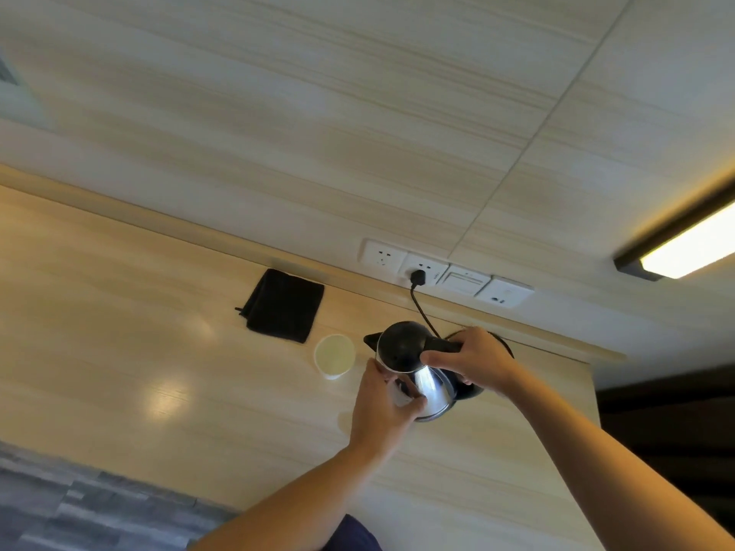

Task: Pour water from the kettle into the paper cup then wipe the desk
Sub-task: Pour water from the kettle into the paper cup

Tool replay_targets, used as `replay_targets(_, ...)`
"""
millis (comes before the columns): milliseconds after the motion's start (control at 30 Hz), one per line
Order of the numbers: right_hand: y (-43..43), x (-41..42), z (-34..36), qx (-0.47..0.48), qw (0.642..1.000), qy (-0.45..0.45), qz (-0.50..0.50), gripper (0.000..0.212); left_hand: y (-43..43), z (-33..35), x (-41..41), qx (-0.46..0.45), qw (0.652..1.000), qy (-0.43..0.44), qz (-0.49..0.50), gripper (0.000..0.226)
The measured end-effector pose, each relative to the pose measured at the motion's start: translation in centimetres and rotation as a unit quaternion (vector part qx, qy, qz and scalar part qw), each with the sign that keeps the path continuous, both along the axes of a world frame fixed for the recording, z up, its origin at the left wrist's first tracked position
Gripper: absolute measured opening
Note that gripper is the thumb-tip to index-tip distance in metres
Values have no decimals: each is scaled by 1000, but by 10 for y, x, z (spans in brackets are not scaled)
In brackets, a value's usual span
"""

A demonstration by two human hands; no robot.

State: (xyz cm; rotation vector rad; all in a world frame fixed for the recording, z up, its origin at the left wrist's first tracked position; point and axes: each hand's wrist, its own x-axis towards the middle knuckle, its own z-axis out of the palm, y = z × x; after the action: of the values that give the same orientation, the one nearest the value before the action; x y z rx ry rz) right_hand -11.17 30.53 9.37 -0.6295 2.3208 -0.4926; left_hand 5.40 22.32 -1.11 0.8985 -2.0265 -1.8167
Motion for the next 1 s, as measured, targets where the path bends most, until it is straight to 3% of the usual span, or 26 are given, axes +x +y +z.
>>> replay_targets(300, 64, -17, -28, -138, 985, -13, -107, 33, 12, 3, -39, -149, 986, -37, -70, 79)
replay_targets(567, 93, -31, -58, -193, 971, -51, -134, 29, 26, -6, -53, -189, 974, -78, -98, 79)
replay_targets(1000, 115, -47, -76, -208, 968, -68, -120, 29, 49, -10, -60, -235, 959, -127, -94, 83)
